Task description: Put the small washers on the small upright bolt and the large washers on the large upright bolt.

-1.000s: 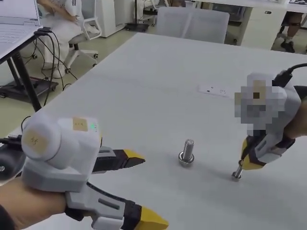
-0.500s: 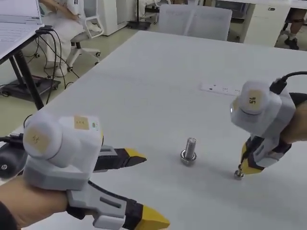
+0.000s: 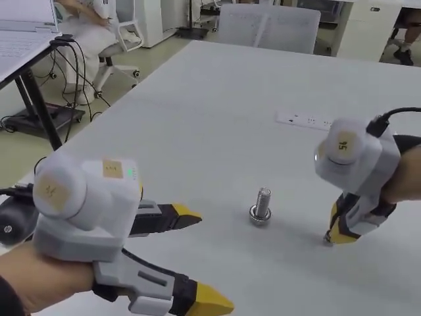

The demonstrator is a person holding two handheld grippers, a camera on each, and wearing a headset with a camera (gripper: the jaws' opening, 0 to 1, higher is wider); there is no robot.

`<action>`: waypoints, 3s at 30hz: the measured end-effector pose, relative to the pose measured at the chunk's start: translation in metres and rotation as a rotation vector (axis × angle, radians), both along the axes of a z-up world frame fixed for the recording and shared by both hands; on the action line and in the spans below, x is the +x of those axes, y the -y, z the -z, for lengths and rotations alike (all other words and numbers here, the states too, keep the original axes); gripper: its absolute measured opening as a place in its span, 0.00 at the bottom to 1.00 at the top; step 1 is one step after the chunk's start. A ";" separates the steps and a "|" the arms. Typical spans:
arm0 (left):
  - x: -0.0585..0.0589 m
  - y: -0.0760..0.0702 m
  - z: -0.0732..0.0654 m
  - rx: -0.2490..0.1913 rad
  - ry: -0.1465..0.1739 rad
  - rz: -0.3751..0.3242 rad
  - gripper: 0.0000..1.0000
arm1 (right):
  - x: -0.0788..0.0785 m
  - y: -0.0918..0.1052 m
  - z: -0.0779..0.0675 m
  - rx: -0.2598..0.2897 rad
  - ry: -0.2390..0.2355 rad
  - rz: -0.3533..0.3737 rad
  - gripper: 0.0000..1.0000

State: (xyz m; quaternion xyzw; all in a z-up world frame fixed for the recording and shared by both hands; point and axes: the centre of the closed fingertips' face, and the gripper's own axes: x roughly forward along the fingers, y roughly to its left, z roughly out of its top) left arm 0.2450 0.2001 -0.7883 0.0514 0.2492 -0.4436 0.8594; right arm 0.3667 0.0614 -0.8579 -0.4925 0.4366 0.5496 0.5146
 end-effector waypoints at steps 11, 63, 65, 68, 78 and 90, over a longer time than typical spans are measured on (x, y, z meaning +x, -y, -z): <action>-0.001 0.000 0.000 0.002 -0.003 0.002 0.76 | 0.000 0.000 0.002 0.003 0.000 0.002 0.14; -0.001 0.001 -0.001 -0.001 -0.001 0.016 0.76 | -0.014 -0.004 0.004 0.163 -0.054 0.139 0.82; -0.001 0.001 -0.001 0.000 0.000 0.018 0.76 | -0.014 -0.005 0.003 0.185 -0.055 0.152 0.87; 0.000 0.002 -0.001 0.000 0.000 0.020 0.76 | -0.016 -0.004 0.003 0.208 -0.057 0.172 0.95; 0.000 0.002 -0.002 -0.003 0.000 0.025 0.76 | -0.019 0.003 -0.004 0.295 -0.021 0.222 1.00; 0.001 0.002 -0.003 -0.010 0.002 0.029 0.76 | -0.024 0.006 -0.029 0.392 0.038 0.284 1.00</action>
